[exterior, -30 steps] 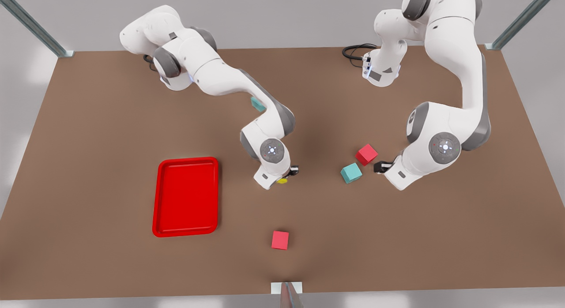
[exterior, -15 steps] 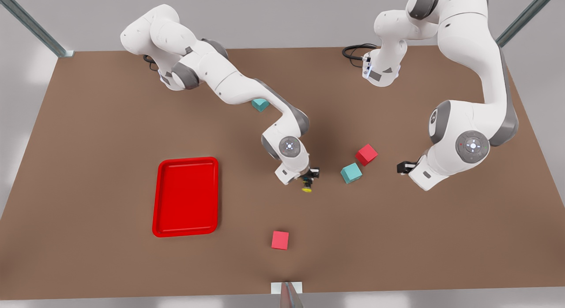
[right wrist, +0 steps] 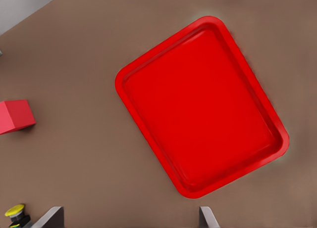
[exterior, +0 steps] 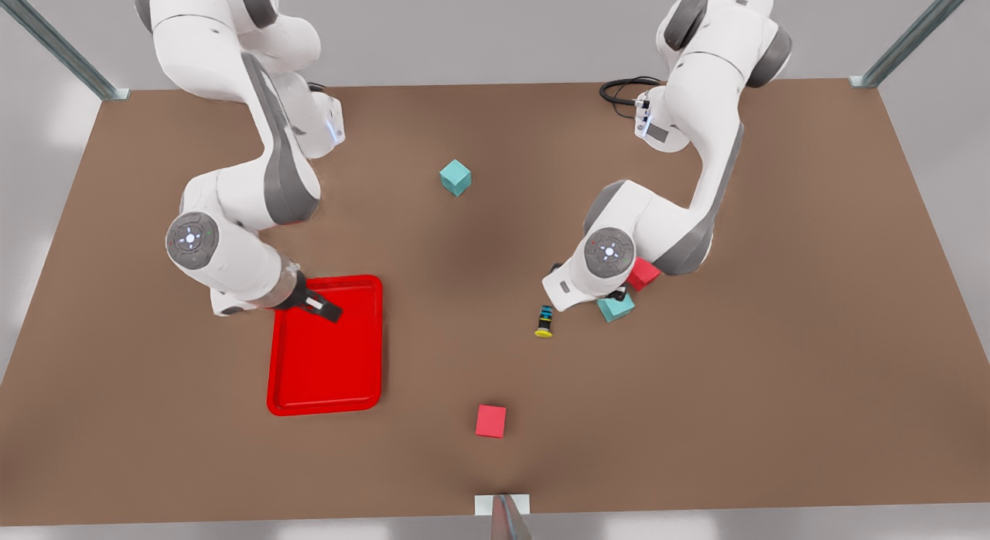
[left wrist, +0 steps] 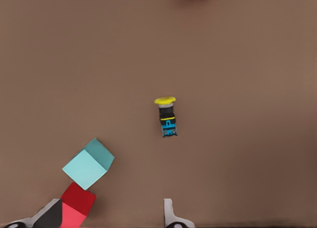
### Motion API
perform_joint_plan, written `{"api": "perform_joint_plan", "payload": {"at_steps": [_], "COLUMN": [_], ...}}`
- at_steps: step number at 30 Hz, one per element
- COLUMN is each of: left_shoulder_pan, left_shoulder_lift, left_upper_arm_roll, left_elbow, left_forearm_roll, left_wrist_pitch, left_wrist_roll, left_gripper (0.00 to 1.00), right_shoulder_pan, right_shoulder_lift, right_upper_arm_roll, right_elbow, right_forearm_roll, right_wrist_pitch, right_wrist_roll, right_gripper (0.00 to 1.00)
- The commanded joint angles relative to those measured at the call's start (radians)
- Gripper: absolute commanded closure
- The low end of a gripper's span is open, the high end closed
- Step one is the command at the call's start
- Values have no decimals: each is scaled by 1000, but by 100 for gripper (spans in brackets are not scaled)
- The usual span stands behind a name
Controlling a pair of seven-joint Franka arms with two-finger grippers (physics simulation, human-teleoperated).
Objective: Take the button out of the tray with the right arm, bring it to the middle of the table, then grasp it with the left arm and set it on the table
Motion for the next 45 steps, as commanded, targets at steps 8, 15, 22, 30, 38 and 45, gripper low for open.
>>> {"api": "perform_joint_plan", "payload": {"at_steps": [8, 15, 22, 30, 38, 45], "left_shoulder_pan": [-51, -49, -57, -51, -48, -46], "left_shoulder_lift": [206, 269, 275, 288, 288, 285], "left_upper_arm_roll": [4, 5, 7, 7, 8, 8], "left_elbow": [10, 12, -24, -51, -96, -94], "left_forearm_roll": [1, 1, 28, 59, 68, 68], "left_wrist_pitch": [260, 315, 373, 403, 436, 426], "left_wrist_roll": [36, 31, -18, -24, -69, -82], "left_gripper": [0, 0, 0, 0, 0, 18], "right_shoulder_pan": [-309, -353, -363, -361, -364, -352], "right_shoulder_lift": [-83, -54, -54, -35, -8, -28], "right_upper_arm_roll": [135, 144, 144, 143, 140, 143], "right_elbow": [64, 81, 83, 89, 135, 124], "right_forearm_roll": [-83, -133, -129, -145, -140, -146], "right_wrist_pitch": [-251, -251, -256, -73, -85, -90], "right_wrist_roll": [-662, -686, -688, -685, -686, -682], "right_gripper": [0, 0, 0, 0, 0, 0]}}
